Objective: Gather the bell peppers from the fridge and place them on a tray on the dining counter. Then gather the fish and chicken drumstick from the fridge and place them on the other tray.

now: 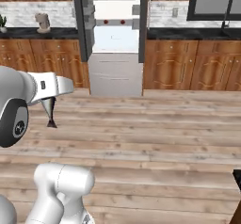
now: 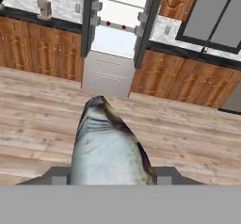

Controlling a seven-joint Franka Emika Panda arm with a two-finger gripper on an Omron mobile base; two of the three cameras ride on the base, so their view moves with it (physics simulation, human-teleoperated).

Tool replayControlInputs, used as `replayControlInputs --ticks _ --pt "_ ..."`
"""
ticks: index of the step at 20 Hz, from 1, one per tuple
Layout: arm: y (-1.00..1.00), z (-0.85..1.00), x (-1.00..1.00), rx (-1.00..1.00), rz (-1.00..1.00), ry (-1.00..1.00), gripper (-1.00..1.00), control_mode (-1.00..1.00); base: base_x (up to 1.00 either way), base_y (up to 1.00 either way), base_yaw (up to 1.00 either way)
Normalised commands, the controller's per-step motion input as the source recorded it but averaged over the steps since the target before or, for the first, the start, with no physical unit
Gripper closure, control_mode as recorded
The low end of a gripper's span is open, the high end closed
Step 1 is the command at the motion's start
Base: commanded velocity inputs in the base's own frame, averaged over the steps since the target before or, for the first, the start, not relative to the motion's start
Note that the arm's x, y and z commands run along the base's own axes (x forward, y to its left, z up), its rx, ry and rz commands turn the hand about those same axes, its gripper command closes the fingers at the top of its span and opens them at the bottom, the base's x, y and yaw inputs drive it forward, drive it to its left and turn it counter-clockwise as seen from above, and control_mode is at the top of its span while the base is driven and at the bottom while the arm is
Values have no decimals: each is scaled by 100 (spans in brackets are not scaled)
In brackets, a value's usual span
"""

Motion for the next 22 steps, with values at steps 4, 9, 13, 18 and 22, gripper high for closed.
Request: replayControlInputs --ticks 4,9,13,18,22 --pt "0 0 0 0 0 0 100 100 -100 -7 -9" --pt "0 0 0 0 0 0 100 100 -100 -9 -9" --pt "0 0 0 0 0 0 100 100 -100 -13 -10" --pt "0 0 0 0 0 0 100 100 -100 -7 -10" --pt "0 0 0 0 0 0 100 100 -100 0 -5"
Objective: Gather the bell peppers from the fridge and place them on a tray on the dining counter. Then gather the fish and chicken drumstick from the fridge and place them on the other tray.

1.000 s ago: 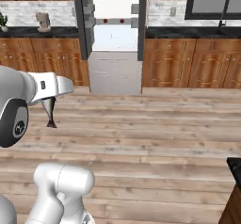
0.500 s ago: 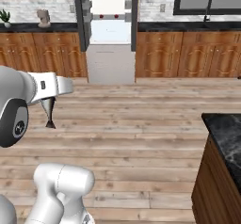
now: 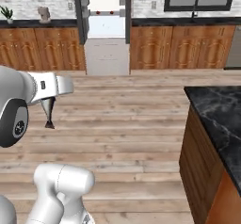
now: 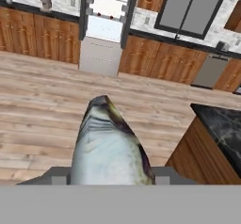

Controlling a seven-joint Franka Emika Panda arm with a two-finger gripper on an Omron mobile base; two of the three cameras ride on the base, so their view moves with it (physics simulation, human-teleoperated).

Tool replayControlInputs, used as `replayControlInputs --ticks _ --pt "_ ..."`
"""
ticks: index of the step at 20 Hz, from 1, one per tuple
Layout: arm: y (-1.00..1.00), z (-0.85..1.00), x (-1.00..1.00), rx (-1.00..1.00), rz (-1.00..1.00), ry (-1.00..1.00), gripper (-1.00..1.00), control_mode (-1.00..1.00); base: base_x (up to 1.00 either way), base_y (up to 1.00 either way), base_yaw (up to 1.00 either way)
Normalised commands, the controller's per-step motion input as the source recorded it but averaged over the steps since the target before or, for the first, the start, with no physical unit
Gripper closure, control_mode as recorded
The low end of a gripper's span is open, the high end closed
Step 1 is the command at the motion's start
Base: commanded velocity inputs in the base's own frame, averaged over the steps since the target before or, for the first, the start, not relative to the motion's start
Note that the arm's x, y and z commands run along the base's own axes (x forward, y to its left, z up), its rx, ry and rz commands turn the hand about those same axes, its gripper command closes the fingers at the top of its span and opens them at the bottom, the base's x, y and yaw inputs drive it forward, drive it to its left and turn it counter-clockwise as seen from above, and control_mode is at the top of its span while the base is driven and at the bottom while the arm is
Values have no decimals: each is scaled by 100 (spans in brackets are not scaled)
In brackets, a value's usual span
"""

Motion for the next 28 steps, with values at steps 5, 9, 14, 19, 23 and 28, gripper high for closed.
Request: replayControlInputs --ticks 5,9,14,19,23,28 --pt "0 0 0 0 0 0 100 100 -100 -1 1" --pt "0 0 0 0 0 0 100 100 -100 -18 3" --pt "0 0 0 0 0 0 100 100 -100 -42 16" --pt "0 0 0 0 0 0 100 100 -70 -59 21" --pt "0 0 0 0 0 0 100 100 -65 -75 18" --pt "0 0 0 0 0 0 100 100 -20 -81 17"
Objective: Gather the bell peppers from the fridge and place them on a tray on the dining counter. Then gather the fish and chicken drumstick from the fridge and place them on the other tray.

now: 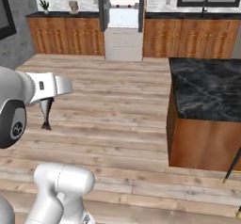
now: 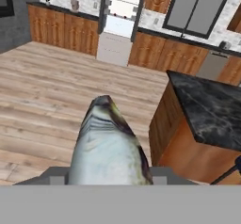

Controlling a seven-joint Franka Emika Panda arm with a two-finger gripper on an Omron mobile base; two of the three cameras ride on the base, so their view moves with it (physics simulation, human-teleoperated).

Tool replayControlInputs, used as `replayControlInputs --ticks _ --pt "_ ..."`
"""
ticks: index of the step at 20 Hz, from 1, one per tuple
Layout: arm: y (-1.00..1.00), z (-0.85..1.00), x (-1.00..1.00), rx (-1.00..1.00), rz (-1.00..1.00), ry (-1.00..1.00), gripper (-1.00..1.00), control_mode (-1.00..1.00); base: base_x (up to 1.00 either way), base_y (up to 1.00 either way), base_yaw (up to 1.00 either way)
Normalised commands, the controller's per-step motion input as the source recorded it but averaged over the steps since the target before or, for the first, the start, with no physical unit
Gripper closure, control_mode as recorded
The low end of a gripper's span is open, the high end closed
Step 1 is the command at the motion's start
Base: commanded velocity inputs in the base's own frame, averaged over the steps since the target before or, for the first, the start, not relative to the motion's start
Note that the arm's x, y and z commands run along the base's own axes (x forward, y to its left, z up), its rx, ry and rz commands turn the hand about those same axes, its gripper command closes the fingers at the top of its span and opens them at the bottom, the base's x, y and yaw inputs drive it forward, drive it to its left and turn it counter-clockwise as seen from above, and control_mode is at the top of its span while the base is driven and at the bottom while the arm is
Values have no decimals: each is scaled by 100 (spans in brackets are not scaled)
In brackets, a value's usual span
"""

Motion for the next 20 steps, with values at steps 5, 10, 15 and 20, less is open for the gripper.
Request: replayControlInputs --ticks 5,10,15,20 --pt "0 0 0 0 0 0 100 100 0 -88 7" --pt "0 0 0 0 0 0 100 100 0 -100 0" --pt "0 0 0 0 0 0 100 100 0 -100 0" --pt "0 0 0 0 0 0 100 100 -1 -100 0"
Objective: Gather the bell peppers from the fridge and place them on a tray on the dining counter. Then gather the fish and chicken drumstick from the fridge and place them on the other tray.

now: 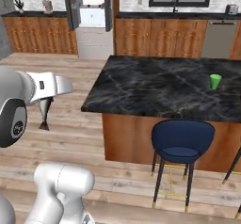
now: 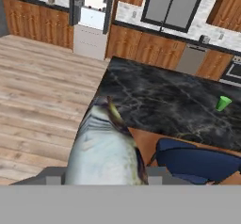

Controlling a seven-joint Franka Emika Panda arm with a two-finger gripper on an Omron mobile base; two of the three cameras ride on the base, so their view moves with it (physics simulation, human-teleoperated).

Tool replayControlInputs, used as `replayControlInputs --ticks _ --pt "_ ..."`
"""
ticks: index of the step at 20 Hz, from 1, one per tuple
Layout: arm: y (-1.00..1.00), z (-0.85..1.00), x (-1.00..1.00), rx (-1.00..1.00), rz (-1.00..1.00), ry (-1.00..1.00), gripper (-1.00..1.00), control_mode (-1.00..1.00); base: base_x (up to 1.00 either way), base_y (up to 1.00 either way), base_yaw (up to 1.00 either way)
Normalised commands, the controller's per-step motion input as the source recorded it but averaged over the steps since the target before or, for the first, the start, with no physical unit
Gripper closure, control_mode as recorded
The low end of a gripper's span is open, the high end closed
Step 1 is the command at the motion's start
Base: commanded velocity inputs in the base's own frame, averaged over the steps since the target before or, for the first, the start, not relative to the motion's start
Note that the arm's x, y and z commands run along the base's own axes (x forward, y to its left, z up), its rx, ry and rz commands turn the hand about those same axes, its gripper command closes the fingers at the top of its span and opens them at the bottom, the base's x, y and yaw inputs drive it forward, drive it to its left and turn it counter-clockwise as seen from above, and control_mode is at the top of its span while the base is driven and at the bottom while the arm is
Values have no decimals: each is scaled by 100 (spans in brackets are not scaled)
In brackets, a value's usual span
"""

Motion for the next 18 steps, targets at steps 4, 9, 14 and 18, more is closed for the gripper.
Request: replayControlInputs --ticks 4,9,14,18 --pt "0 0 0 0 0 0 100 100 0 -86 0" --pt "0 0 0 0 0 0 100 100 0 -91 0" --pt "0 0 0 0 0 0 100 100 0 -95 0" --pt "0 0 0 0 0 0 100 100 0 -90 0"
